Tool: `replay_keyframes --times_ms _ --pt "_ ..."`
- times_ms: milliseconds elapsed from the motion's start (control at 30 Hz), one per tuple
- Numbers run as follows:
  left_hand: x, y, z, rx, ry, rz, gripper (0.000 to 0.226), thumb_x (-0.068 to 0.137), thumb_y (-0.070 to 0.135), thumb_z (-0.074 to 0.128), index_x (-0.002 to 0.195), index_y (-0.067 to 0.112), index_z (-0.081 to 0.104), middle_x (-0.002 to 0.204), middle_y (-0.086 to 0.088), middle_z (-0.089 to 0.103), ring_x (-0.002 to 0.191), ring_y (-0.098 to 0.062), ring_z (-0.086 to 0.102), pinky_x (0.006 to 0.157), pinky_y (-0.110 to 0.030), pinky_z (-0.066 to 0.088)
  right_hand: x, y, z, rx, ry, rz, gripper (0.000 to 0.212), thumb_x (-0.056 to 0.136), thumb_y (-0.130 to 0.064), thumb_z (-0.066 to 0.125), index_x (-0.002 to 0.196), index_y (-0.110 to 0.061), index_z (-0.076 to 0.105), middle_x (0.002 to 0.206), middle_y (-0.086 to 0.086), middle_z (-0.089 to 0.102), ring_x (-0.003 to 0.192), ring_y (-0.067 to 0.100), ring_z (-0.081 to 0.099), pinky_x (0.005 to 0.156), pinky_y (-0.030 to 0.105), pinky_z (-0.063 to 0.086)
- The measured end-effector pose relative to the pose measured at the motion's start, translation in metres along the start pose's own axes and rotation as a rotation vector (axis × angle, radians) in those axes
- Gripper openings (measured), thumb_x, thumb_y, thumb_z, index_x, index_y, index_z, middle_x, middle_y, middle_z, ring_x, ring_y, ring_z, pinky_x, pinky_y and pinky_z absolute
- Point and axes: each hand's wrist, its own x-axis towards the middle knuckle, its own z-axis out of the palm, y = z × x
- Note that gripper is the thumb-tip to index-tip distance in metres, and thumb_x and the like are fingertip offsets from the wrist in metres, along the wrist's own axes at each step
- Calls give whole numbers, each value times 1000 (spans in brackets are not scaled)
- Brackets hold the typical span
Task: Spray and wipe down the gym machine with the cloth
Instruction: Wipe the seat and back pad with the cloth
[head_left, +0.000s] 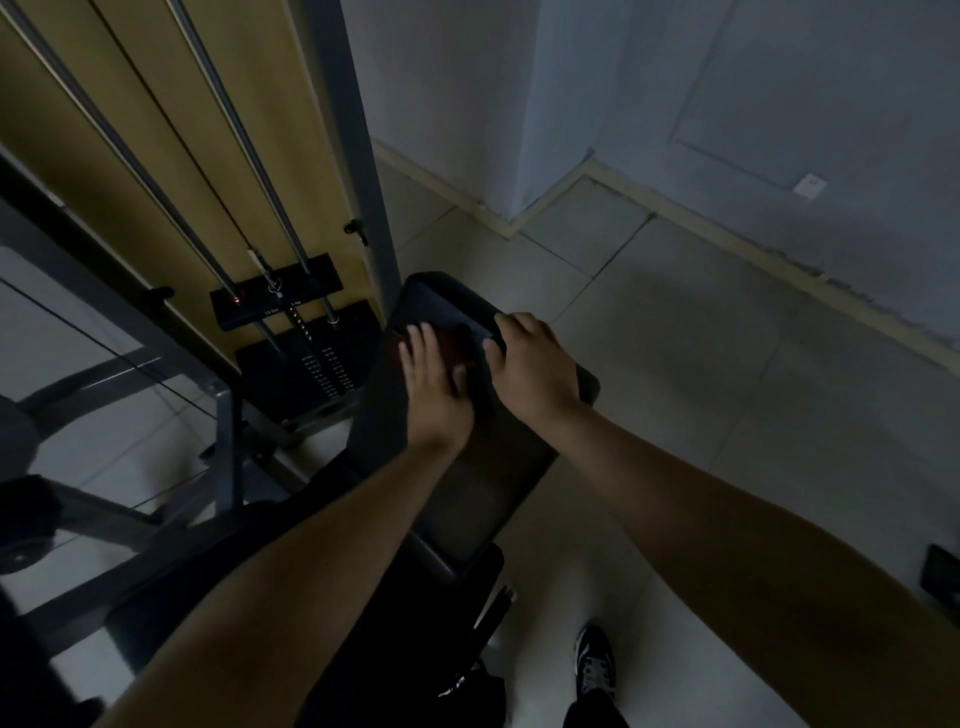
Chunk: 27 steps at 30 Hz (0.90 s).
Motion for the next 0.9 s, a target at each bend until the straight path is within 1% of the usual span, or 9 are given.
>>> replay_keyframes --times_ms 133,200,267,333,400,500,600,700,900 --pt "57 -21 -30 -48 21 -205 66 109 27 33 161 23 -6 169 -1 -11 154 -23 -14 125 -40 -9 6 -6 6 -37 -4 -21 51 104 -35 45 149 -12 39 146 8 48 131 24 48 99 36 48" --pt "82 -34 -39 -112 5 -357 65 108 31 34 162 27 -2 170 -4 0 156 -29 0 127 -48 2 8 -3 7 -26 -6 -24 53 104 -36 45 151 -12 37 149 7 47 133 24 47 104 37 46" --pt "86 -36 -41 -123 -1 -395 65 108 33 35 162 27 1 170 -6 6 155 -32 6 126 -49 9 9 0 7 -7 -22 -32 54 104 -36 45 151 -12 36 151 7 47 135 23 46 107 37 45" --pt "67 -24 -36 -69 7 -326 64 109 31 34 162 26 -2 170 -4 -1 155 -27 -5 127 -46 -1 8 0 7 15 -28 -27 54 104 -37 46 152 -13 37 151 7 47 136 23 46 107 37 44" --pt "36 -11 -25 -9 -2 -169 64 110 28 33 161 23 -6 168 -3 -11 151 -18 -20 125 -42 -10 9 -1 6 24 -25 -17 54 104 -37 46 152 -14 37 151 7 47 137 22 45 107 36 43" --pt "-19 0 3 57 -79 113 65 110 28 33 159 25 -10 164 4 -24 147 -16 -33 124 -41 -14 9 -4 4 55 -26 28 52 104 -37 45 151 -16 40 151 5 48 137 22 45 106 36 41" --pt "-55 0 27 125 -203 264 66 109 30 35 161 30 -6 165 7 -25 147 -14 -36 122 -37 -14 10 -8 4 78 39 81 47 104 -39 42 146 -20 48 144 2 55 131 20 52 100 33 45" --pt "-50 -7 24 125 -229 306 68 109 29 38 161 28 -6 166 8 -24 149 -13 -33 122 -32 -12 7 -10 5 60 96 80 44 104 -38 41 143 -21 52 140 0 58 126 18 56 95 31 46" --pt "18 1 -12 33 -101 170 78 104 14 42 159 29 -12 162 12 -27 149 -12 -30 121 -33 -15 11 -10 6 77 113 99 44 105 -41 35 139 -24 58 136 -2 62 121 16 60 93 31 51"
